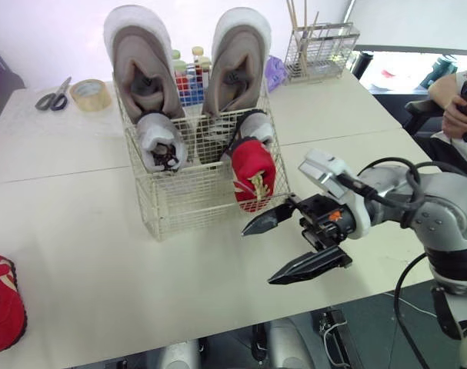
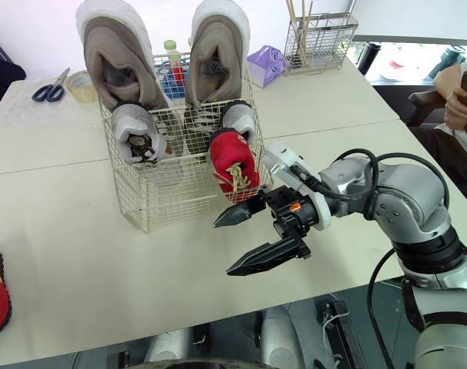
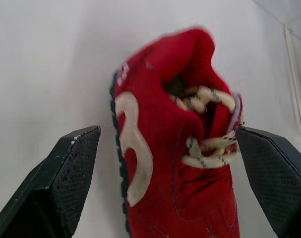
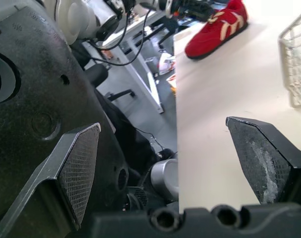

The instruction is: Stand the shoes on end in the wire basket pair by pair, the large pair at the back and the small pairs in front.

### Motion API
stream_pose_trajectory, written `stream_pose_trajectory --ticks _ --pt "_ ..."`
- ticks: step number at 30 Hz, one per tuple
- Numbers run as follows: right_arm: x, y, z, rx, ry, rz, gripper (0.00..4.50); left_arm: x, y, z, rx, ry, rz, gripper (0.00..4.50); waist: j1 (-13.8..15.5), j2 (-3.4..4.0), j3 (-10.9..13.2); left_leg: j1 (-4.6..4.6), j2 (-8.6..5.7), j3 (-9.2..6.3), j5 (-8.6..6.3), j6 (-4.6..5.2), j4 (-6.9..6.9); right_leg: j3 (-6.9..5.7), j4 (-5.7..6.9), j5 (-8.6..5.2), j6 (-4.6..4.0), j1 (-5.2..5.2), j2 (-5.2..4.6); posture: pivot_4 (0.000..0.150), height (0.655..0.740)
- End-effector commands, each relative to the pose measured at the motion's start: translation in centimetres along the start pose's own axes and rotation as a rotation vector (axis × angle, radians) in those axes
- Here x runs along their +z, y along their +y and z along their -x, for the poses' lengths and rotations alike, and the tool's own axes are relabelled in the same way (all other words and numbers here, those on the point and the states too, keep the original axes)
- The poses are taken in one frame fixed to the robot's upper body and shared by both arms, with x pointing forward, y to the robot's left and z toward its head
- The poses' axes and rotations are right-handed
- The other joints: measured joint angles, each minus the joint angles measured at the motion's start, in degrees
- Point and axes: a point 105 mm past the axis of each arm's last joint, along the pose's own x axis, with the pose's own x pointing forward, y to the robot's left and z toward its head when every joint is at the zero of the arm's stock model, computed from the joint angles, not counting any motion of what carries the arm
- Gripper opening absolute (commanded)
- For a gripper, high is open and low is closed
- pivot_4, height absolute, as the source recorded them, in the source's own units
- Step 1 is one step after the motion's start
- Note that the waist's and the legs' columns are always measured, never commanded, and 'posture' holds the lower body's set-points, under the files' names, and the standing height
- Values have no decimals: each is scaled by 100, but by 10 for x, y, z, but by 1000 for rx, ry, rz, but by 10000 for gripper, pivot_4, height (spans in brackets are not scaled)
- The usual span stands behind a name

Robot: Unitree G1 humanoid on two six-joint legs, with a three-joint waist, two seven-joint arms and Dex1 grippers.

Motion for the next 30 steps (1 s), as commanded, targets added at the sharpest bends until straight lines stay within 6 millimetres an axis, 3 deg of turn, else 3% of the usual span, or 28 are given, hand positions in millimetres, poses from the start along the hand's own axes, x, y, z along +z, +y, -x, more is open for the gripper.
stream_pose_trajectory --ticks 1,13,16,22,24,25,30 --pt "7 10 4 -10 9 40 44181 -6 -3 -1 -24 34 0 45000 5 1 0 0 2 0 0 -2 0 -3 3 0 0 -2 1 1500 7400" --pt "6 12 -4 -90 -2 83 44181 -36 -14 -22 -63 64 41 45000 51 35 -16 4 -5 3 0 -4 14 -4 7 1 -2 6 -11 1500 7400" --pt "5 9 -4 -104 -5 87 45000 -41 -18 -28 -69 68 45 36879 53 62 -35 5 -7 3 0 -2 22 -4 8 2 -2 13 -6 1500 7400" --pt "3 4 -5 -129 -2 91 45000 -42 -22 -32 -68 52 52 9349 51 59 -43 7 -6 1 9 13 28 -5 19 2 -1 15 0 1500 7400" --pt "3 3 -6 -133 -6 97 45000 -37 -21 -31 -55 25 44 2760 52 59 -43 7 -6 1 10 15 32 -5 25 2 0 16 1 1500 7400" --pt "4 2 -7 -135 -11 106 45000 -33 -22 -30 -50 6 36 546 52 59 -43 7 -6 1 10 15 34 -5 28 2 0 17 1 1500 7400" --pt "4 0 -9 -137 -32 138 45000 -12 -29 -25 -47 -98 -8 546 53 43 -52 7 -2 -5 11 16 54 -7 55 1 0 18 5 1500 7400"
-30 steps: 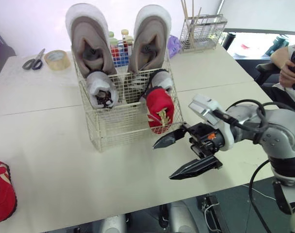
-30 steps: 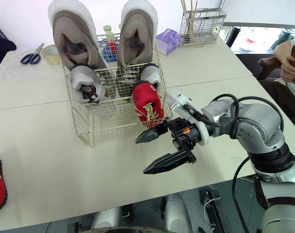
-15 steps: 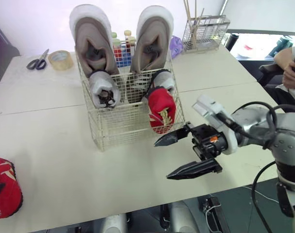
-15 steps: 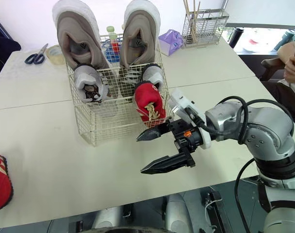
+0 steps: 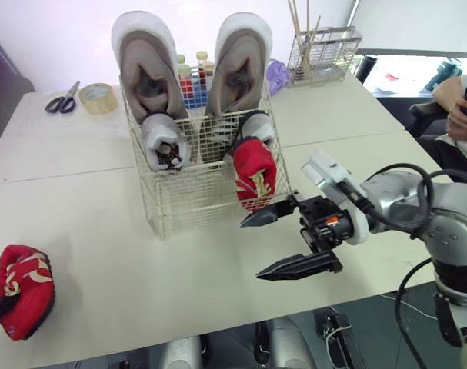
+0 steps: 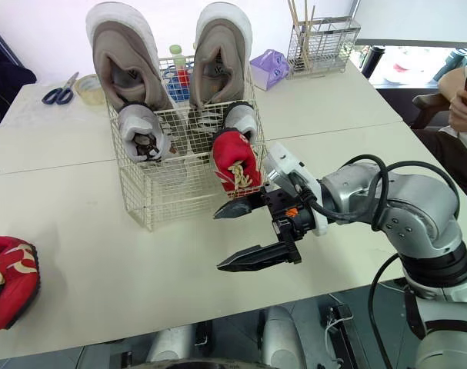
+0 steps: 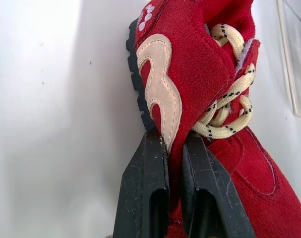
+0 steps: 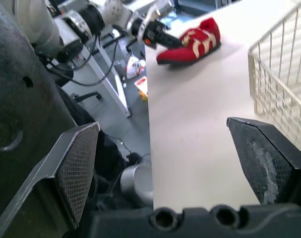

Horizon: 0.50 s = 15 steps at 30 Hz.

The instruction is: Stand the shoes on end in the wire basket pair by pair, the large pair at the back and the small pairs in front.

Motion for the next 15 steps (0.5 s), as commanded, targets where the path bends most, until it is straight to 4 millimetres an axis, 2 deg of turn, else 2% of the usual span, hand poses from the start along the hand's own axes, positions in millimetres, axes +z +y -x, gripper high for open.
stream_pose_trajectory --ticks 1,2,4,7,9,12,15 --pt "6 0 1 -4 -30 57 45000 33 -19 7 -37 -135 -88 546 -7 -17 -10 0 2 0 0 0 3 -1 1 0 0 0 2 1500 7400" --pt "14 -4 8 -12 -64 50 45000 55 -44 6 -103 -213 -167 546 -12 -27 -11 0 3 -3 0 0 6 -2 3 0 0 1 3 1500 7400" --pt "40 -14 25 -46 -171 -4 45000 89 -110 2 -275 -319 -348 546 16 -40 -5 -2 6 -14 -1 -1 21 -9 6 0 -1 7 3 1500 7400" --pt "66 -18 37 -46 -276 -45 45000 99 -183 -9 -455 -341 -518 546 90 -56 -4 -9 7 -31 -9 -15 49 -17 3 14 -24 19 -2 1500 7400" --pt "82 -18 38 -32 -330 -51 45000 98 -224 -17 -564 -339 -596 546 77 -39 -7 2 2 -27 -13 -10 49 -16 -13 14 -25 43 -5 1500 7400" --pt "98 -15 37 4 -379 -57 45000 92 -261 -28 -668 -327 -666 546 42 -20 -4 2 -3 -15 -9 17 48 -12 -9 18 -18 69 -3 1500 7400" --pt "107 -14 34 9 -404 -49 45000 90 -282 -32 -737 -341 -682 546 -32 -19 -3 2 -7 -11 -7 16 46 -15 6 41 27 64 21 1500 7400"
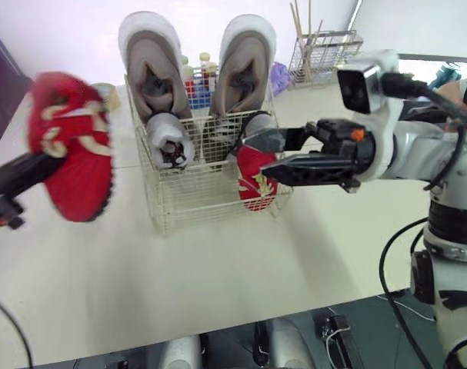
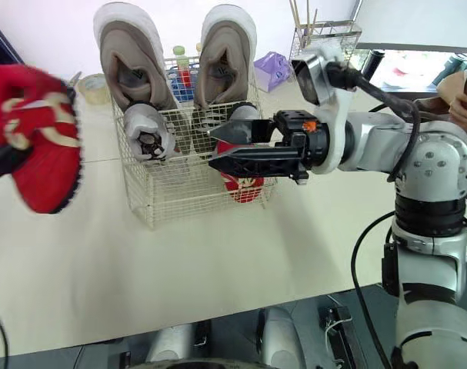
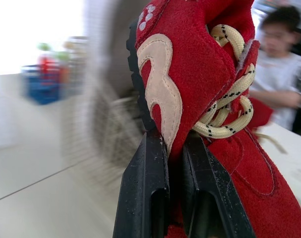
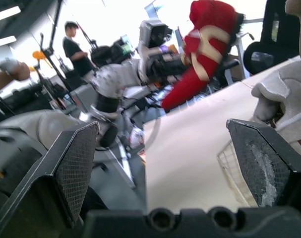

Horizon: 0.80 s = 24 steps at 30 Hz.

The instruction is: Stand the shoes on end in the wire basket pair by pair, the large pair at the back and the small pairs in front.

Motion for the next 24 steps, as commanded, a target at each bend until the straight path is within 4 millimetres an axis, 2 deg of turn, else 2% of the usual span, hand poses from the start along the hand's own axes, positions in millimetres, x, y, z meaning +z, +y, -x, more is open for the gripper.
stream_pose_trajectory --ticks 1,5,12,17,20,22,24 --pt "16 13 -3 30 -38 58 45000 14 -13 -15 -61 -67 -40 546 -15 1 0 1 3 1 3 -4 0 -1 3 0 3 0 11 1500 7400" --pt "16 14 -4 27 -50 59 45000 15 -17 -25 -75 -116 -41 546 -8 4 2 3 13 -2 6 -9 -1 -4 7 -2 6 2 31 1500 7400" --pt "16 10 -6 -15 -48 84 45000 16 -24 -55 64 -265 -243 546 111 -1 -1 1 8 -4 8 -12 11 -3 -1 5 17 16 31 1500 7400" --pt "12 -7 6 -96 -38 81 45000 2 -48 -70 35 -263 -316 546 150 -2 -2 0 7 -5 8 -11 13 -2 -1 6 19 17 31 1500 7400" --pt "12 -17 15 -129 -34 68 45000 3 -57 -70 120 -340 -391 546 143 -1 -2 1 7 -4 8 -11 14 -1 -1 7 19 17 30 1500 7400" --pt "9 -21 20 -136 -32 62 45000 4 -50 -69 228 -386 -424 546 144 -1 -2 2 7 -6 8 -11 13 -1 0 7 19 17 32 1500 7400" --pt "1 -21 27 -138 -27 56 45000 -5 -47 -71 269 -383 -436 546 154 -2 -2 3 9 -8 9 -11 13 -1 2 7 19 17 36 1500 7400"
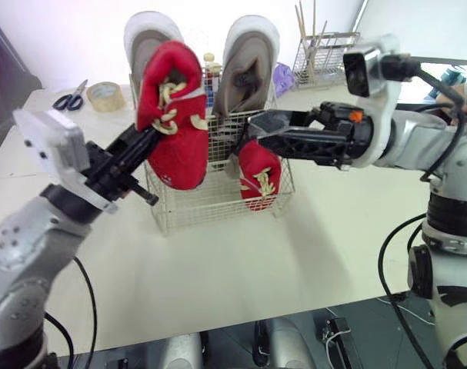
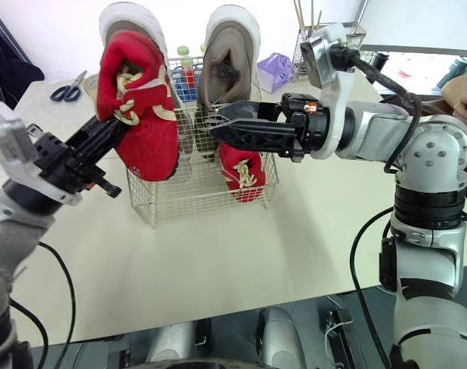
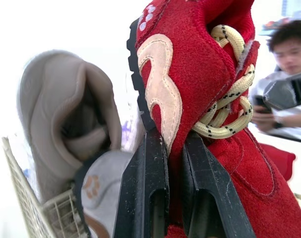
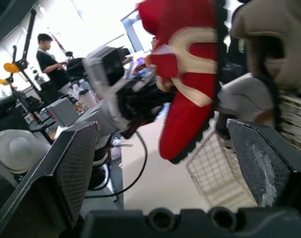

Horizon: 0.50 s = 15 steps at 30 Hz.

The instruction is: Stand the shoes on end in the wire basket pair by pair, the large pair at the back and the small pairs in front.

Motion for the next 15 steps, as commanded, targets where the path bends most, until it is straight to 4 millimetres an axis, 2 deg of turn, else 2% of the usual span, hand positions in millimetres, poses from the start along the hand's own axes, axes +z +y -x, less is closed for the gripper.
stream_pose_trajectory --ticks 1,4,7,15 --pt "-4 3 11 9 -3 32 45000 -2 3 2 99 -36 -97 546 10 0 0 2 1 -4 0 0 0 -1 0 0 0 4 2 1500 7400" --pt "-7 2 14 5 4 33 45000 -20 5 4 152 -10 -155 546 4 0 0 -1 0 -1 0 0 2 -1 -1 0 0 3 1 1500 7400" --pt "-8 1 18 -6 4 35 45000 -36 -3 5 139 -10 -178 546 9 3 -2 2 1 -2 0 0 5 -1 -1 0 0 5 1 1500 7400" --pt "-16 6 27 -25 25 13 45000 -58 -10 11 140 -54 -253 546 10 3 -3 1 2 -3 0 1 5 -1 -3 0 -1 4 -1 1500 7400"
